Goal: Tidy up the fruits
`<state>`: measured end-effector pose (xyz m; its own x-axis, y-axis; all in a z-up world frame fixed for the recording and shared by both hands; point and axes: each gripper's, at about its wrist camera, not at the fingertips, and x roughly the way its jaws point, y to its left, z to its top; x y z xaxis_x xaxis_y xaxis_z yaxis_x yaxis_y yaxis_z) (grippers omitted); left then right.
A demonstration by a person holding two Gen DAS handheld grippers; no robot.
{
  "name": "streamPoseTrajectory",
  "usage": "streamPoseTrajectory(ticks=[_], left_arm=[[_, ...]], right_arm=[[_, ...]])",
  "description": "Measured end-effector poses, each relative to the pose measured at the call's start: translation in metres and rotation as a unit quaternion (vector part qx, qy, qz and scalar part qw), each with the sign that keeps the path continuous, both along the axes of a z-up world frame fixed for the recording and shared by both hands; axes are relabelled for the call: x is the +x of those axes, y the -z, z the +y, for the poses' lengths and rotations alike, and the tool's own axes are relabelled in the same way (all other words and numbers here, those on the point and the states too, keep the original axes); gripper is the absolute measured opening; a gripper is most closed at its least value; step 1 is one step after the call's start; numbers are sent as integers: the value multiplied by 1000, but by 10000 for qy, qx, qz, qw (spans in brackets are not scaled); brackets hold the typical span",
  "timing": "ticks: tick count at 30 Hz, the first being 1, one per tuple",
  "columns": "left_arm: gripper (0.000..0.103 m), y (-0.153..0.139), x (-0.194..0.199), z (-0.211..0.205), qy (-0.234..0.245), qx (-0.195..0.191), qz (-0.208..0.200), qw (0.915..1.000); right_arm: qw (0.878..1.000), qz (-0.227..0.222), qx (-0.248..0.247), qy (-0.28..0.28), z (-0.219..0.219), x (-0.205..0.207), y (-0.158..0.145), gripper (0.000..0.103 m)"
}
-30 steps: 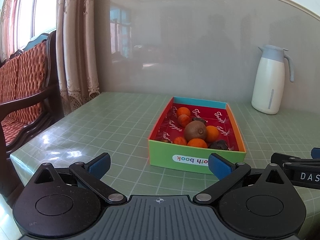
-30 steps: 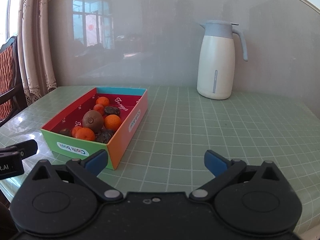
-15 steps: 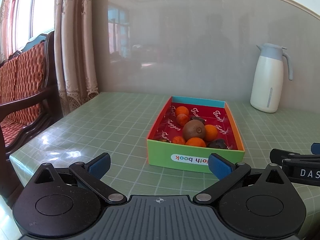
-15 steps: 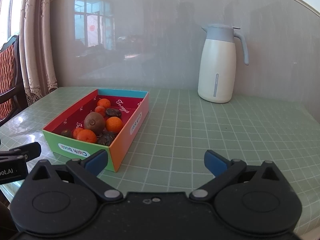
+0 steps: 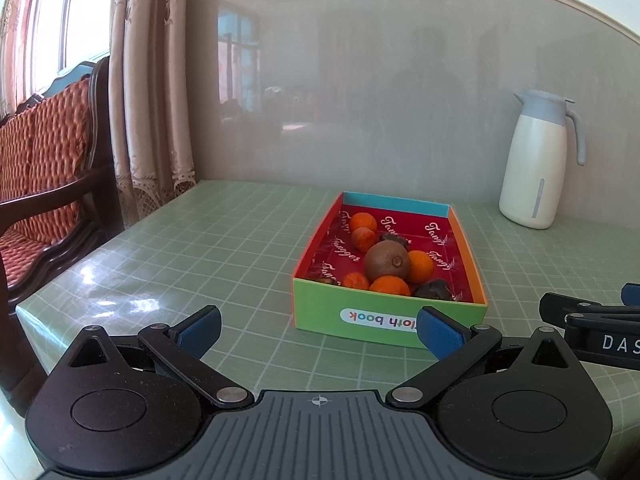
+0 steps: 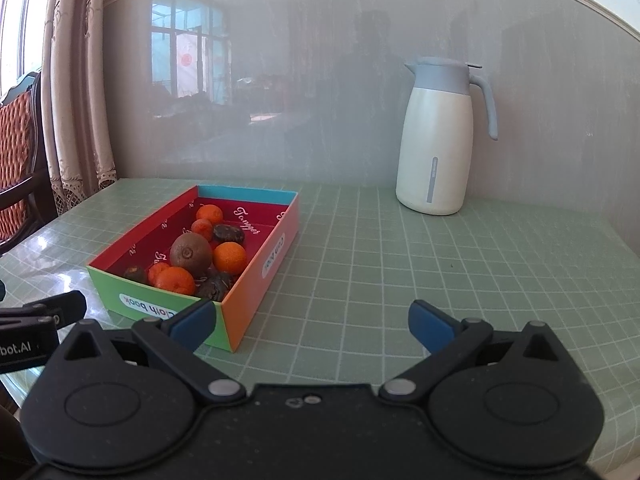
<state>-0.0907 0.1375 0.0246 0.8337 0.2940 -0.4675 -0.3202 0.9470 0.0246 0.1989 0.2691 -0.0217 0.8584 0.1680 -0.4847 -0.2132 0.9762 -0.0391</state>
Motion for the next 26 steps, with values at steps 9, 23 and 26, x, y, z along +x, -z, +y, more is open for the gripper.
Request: streamPoseTrajectory(ticks=[9, 23, 26], left_arm=[[103, 0, 0, -1, 21, 7, 13, 10000], [103, -1, -4, -6, 367, 76, -97, 9993], [103, -2, -3, -4, 297, 54, -74, 9995]], right_arm=[[10000, -29, -55, -3, 2, 0, -2, 103], [10000, -44, -76, -35, 5, 0, -3, 103], [9999, -57, -90, -26, 5, 0, -3, 103]])
